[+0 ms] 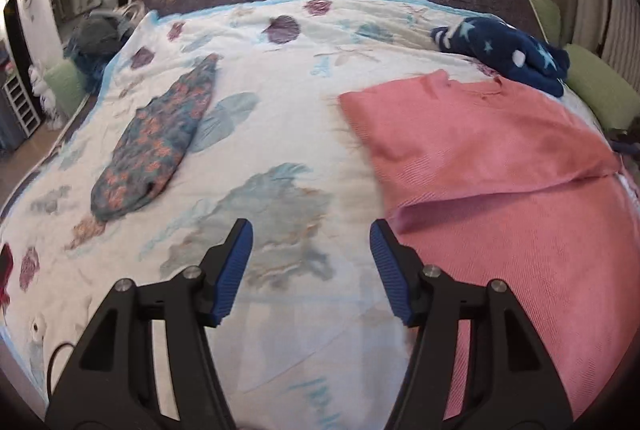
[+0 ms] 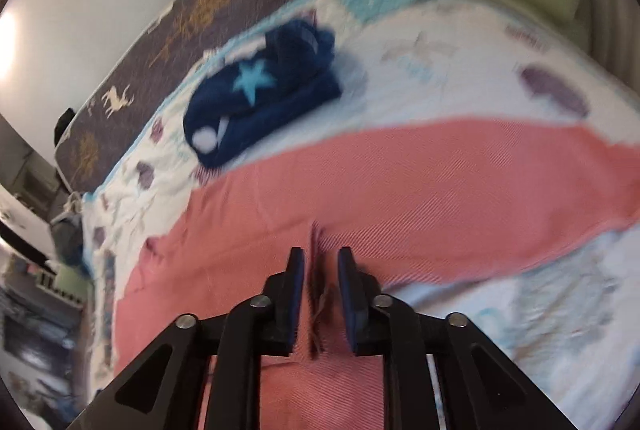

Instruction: Fold small clothes

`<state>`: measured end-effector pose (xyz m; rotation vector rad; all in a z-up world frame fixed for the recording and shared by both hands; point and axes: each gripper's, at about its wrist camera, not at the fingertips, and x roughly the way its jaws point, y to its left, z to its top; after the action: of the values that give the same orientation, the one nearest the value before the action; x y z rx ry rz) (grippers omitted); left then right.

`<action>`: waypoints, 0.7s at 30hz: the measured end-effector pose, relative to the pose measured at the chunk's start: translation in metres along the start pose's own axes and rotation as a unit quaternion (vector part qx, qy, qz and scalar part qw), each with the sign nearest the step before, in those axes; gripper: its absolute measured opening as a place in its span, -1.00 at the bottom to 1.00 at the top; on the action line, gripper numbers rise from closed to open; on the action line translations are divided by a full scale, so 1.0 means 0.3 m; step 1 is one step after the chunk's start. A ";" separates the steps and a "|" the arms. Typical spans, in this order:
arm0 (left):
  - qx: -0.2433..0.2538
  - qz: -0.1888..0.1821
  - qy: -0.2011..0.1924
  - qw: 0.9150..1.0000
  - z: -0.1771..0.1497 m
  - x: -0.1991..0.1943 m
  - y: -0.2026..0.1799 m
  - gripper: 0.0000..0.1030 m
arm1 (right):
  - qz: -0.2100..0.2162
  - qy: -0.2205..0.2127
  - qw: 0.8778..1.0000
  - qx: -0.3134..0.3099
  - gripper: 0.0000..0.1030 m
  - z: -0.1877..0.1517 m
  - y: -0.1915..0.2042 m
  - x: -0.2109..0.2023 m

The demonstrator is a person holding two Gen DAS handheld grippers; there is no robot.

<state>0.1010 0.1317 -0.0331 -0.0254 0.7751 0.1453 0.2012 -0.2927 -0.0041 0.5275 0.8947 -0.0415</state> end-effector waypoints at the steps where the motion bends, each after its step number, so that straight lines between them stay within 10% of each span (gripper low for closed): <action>1: -0.016 -0.013 0.002 1.000 0.005 -0.010 0.018 0.22 | 0.001 -0.009 1.000 -0.004 -0.56 0.000 -0.001 -0.023; 8: -0.040 -0.155 -0.036 0.986 0.131 -0.039 -0.093 0.22 | 0.142 0.046 0.986 -0.074 -0.56 -0.082 0.153 -0.057; 14: 0.011 -0.119 0.053 0.991 0.114 0.173 -0.233 0.19 | 0.032 0.113 0.990 -0.084 -0.68 -0.167 0.143 0.087; 21: 0.006 -0.122 0.038 0.992 0.105 0.123 -0.202 0.19 | 0.012 0.080 0.995 -0.054 -0.60 -0.212 0.029 -0.078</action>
<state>0.1574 0.0785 -0.0382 -0.1146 0.8430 -0.0930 0.1419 -0.2605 -0.0152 0.4454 1.0409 0.0724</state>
